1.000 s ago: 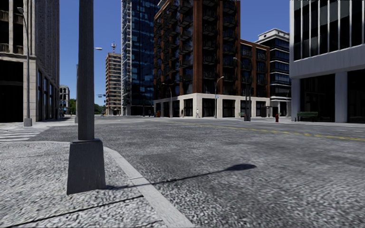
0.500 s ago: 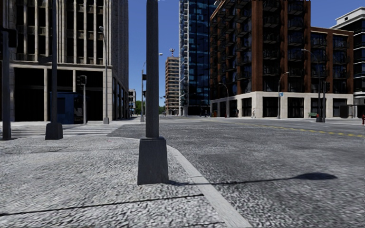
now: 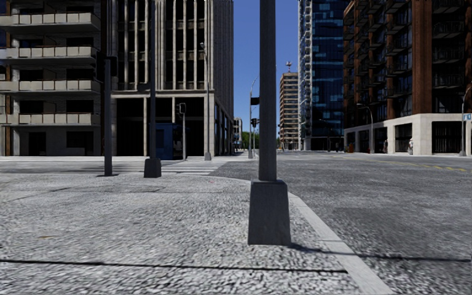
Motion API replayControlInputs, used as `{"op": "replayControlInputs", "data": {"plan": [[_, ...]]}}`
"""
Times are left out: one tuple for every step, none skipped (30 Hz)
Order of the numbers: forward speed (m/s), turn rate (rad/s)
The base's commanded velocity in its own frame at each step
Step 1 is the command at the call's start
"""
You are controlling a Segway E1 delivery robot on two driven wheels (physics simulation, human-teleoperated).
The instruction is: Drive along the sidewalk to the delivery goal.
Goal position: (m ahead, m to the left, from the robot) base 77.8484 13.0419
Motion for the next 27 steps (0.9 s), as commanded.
{"op": "replayControlInputs", "data": {"plan": [[0.86,0.65],[0.86,0.65],[0.89,0.65],[0.90,0.65],[0.90,0.65],[0.90,0.65],[0.90,0.64],[0.90,0.64],[0.90,0.64],[0.90,0.64],[0.90,0.64],[0.90,0.64],[0.90,0.64],[0.90,0.64],[0.90,0.64],[0.90,0.64],[0.90,0.64],[0.90,0.64],[0.90,0.64],[0.90,0.64],[0.90,0.64],[0.90,0.64],[0.90,0.64],[0.90,0.64],[0.90,0.64],[0.90,0.64],[0.90,0.64]]}}
